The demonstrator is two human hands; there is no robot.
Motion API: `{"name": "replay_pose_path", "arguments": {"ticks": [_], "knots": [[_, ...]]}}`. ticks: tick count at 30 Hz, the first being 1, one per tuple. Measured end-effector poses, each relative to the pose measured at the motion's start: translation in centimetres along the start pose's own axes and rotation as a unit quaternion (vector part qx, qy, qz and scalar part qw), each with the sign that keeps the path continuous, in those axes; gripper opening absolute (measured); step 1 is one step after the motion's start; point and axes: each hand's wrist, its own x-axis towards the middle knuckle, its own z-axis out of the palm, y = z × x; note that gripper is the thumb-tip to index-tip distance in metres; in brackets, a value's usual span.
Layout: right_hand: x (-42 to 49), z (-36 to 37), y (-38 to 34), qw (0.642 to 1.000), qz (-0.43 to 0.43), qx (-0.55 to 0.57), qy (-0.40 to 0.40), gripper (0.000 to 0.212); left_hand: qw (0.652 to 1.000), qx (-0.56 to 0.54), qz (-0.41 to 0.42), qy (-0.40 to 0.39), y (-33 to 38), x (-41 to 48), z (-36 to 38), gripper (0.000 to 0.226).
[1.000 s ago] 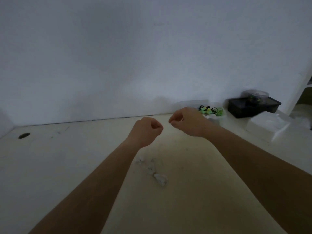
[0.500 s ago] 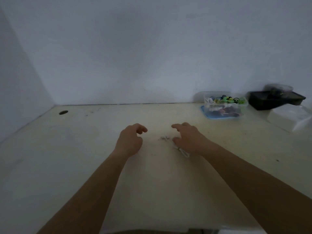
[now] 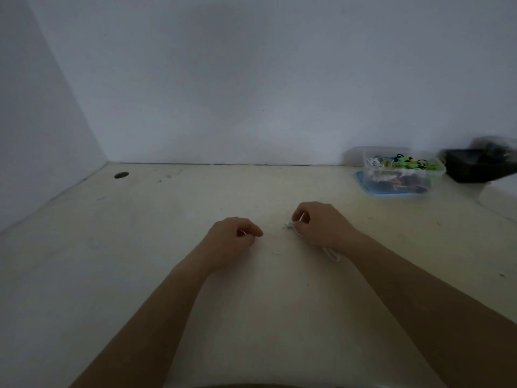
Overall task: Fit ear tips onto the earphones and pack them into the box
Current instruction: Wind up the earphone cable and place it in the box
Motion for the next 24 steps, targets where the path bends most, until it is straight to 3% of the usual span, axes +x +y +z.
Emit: {"name": "replay_pose_path", "arguments": {"ticks": [5,11,15,24], "knots": [[0.5,0.3,0.2,1.0,-0.006,0.022,-0.003,0.014,0.999,-0.015,0.009,0.032,-1.3,-0.3,-0.9,0.049],[1.0,0.2,0.4,0.999,-0.024,0.039,-0.014,0.012,0.999,-0.003,0.01,0.046,-2.2,-0.4,-1.2,0.033],[0.8,0.2,0.6,0.996,-0.041,0.075,0.02,0.011,0.997,-0.02,-0.01,0.069,-1.6,-0.3,-1.2,0.022],[-0.2,-0.1,-0.5,0.948,-0.064,0.308,0.052,0.019,0.948,-0.309,-0.015,0.074,2.5,1.4,-1.0,0.022]]}}
